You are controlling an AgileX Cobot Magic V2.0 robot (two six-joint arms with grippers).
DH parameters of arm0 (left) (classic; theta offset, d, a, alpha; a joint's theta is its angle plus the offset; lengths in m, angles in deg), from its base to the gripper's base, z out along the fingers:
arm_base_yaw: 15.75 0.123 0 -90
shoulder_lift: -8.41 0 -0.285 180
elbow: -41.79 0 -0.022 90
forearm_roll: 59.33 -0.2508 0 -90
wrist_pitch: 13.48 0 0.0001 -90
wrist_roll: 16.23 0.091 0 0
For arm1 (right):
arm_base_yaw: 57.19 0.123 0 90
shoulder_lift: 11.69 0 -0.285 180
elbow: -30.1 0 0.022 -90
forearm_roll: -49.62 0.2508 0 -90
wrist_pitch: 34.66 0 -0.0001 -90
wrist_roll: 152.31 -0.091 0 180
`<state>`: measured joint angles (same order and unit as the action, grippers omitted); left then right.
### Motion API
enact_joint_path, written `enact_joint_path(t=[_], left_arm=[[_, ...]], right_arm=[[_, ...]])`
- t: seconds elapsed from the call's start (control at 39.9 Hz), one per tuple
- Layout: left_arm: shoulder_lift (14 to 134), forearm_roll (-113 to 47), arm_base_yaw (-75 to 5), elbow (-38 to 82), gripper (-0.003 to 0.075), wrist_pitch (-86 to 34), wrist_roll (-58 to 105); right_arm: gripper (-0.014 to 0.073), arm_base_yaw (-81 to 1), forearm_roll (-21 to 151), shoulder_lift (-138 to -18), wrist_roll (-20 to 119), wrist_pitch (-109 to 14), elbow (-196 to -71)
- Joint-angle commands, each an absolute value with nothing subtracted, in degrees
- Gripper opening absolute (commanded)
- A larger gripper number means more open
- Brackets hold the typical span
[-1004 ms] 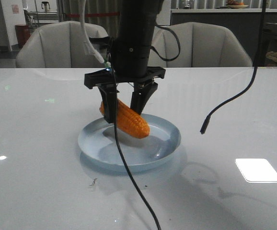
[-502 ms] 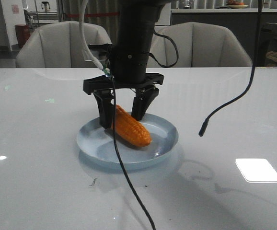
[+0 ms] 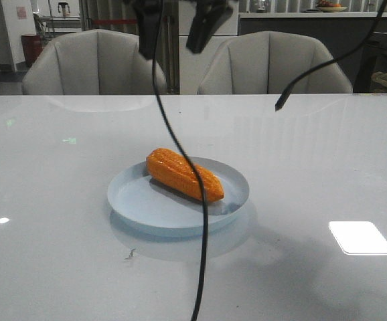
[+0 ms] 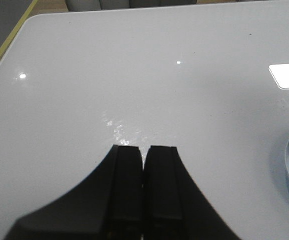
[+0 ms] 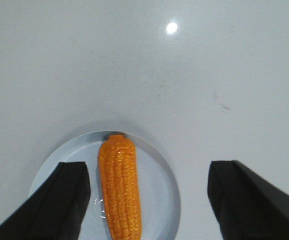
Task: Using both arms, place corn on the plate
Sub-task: 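Raise the right gripper up and away from the plate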
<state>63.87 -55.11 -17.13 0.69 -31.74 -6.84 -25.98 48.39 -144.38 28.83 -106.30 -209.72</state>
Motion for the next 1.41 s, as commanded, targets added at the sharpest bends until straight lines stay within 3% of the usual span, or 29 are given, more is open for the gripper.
enact_joint_path(t=[0.0,0.23,0.63,0.8,1.03,1.38], left_arm=[[63.83,-54.69,-17.04,2.36,0.0090,-26.81,-7.57],[63.83,-54.69,-17.04,2.36,0.0090,-26.81,-7.57],[63.83,-54.69,-17.04,2.36,0.0090,-26.81,-7.57],[63.83,-54.69,-17.04,2.36,0.0090,-26.81,-7.57],[63.83,-54.69,-17.04,2.36,0.0090,-26.81,-7.57],[63.83,-54.69,-17.04,2.36,0.0090,-26.81,-7.57]], right_arm=[[0.0593,-28.32,44.86,-136.77,24.10,-107.08,-211.66],[0.0593,-31.49,43.12,-129.35,22.68,-101.53,-211.66],[0.0593,-32.30,31.92,-113.66,23.48,-103.49,-205.45],[0.0593,-32.30,31.97,-100.91,23.48,-97.44,-190.27],[0.0593,-32.78,31.55,-81.18,20.24,-84.99,-158.85],[0.0593,-39.21,31.38,-59.98,11.20,-82.37,-124.41]])
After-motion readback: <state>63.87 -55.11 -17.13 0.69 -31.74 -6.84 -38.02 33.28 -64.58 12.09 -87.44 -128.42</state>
